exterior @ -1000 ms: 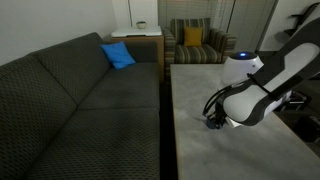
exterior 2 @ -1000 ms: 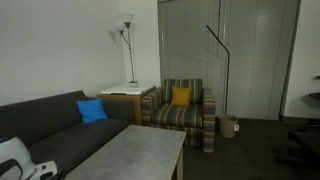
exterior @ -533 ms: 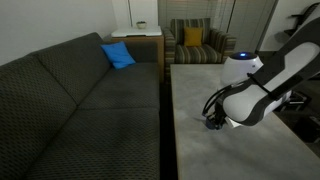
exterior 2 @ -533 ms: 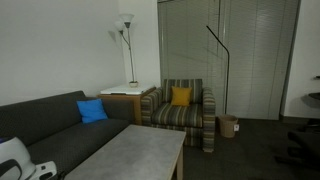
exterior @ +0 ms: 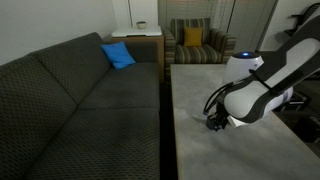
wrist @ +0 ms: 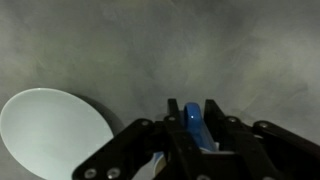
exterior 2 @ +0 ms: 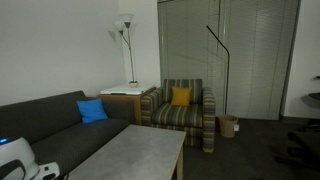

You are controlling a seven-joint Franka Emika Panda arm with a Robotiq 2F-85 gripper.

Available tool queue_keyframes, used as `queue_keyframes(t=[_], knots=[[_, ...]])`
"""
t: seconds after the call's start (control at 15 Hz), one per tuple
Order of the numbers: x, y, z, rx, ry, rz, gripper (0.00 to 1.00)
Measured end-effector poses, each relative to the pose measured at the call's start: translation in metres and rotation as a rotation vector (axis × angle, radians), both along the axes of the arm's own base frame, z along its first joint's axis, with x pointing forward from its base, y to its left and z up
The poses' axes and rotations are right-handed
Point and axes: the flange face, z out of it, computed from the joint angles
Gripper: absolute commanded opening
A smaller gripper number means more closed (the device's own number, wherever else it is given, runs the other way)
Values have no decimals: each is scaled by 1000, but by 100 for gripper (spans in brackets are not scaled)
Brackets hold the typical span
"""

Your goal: Remove the mug from the white plate and place on the table

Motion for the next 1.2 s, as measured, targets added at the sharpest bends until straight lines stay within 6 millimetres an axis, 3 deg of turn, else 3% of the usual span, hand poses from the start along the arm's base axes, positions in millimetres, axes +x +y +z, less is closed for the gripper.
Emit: queue_keyframes(t=[0.07, 0.33, 0.67, 1.2], knots=[[-1, -1, -1, -1, 7, 0, 64], [-1, -3, -2, -4, 19, 6, 99], [5, -5, 6, -3, 6, 41, 100], [15, 2, 50, 69, -5, 66, 100]])
